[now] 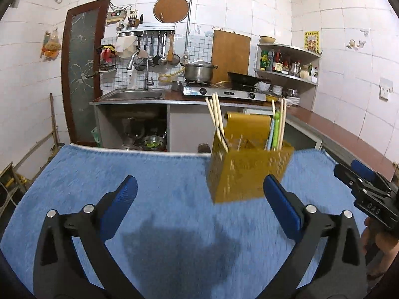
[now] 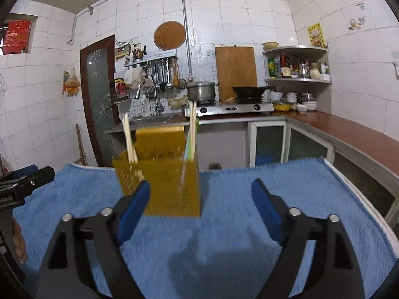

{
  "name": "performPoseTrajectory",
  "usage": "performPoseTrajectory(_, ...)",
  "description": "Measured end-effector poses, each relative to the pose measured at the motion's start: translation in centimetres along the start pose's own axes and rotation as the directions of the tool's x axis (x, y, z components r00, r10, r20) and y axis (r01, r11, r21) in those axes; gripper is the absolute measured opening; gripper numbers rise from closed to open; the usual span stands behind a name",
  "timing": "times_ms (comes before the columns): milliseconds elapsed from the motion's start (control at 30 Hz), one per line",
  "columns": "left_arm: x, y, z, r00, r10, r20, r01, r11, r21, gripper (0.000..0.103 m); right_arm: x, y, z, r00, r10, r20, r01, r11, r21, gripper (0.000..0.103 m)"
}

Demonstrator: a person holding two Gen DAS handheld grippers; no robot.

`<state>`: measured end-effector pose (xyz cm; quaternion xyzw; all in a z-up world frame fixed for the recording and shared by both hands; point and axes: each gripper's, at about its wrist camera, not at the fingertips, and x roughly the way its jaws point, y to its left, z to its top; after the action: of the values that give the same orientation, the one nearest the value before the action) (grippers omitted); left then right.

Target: Organize utensils

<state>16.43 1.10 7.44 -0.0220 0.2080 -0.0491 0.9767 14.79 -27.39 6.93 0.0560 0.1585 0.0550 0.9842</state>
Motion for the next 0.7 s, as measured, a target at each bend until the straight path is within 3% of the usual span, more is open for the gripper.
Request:
performPoseTrajectory(200, -3.8, -0.1, -3.9, 0.999, 0.037, 0.037, -0.037, 0.999, 0.014, 0.098, -5.1, 1.0, -3.1, 0.999, -0.025, 0.024, 0.026, 0.999, -0.045, 0.098)
performPoseTrajectory(333, -5.3, 0.5, -5.4, 0.998, 0.044, 0.052, -0.042, 0.999, -0.031, 0.098, -7.8, 1.6, -4.3, 0.999, -0.028, 0.035, 0.029, 0.999, -0.035, 0.099)
performPoseTrajectory(467, -5.9, 0.8, -6.5, 0.993, 0.060, 0.101, -0.055, 0.997, -0.051, 0.098, -8.7, 2.2, -5.6, 0.997, -0.029, 0.076, 0.034, 0.997, -0.062, 0.099)
performPoseTrajectory(700, -6.4, -0.9, -9.0, 0.979, 0.112, 0.172, -0.119, 0.992, 0.032, 0.098, -8.3, 2.8, -7.1, 0.997, -0.045, 0.069, 0.051, 0.995, -0.082, 0.099)
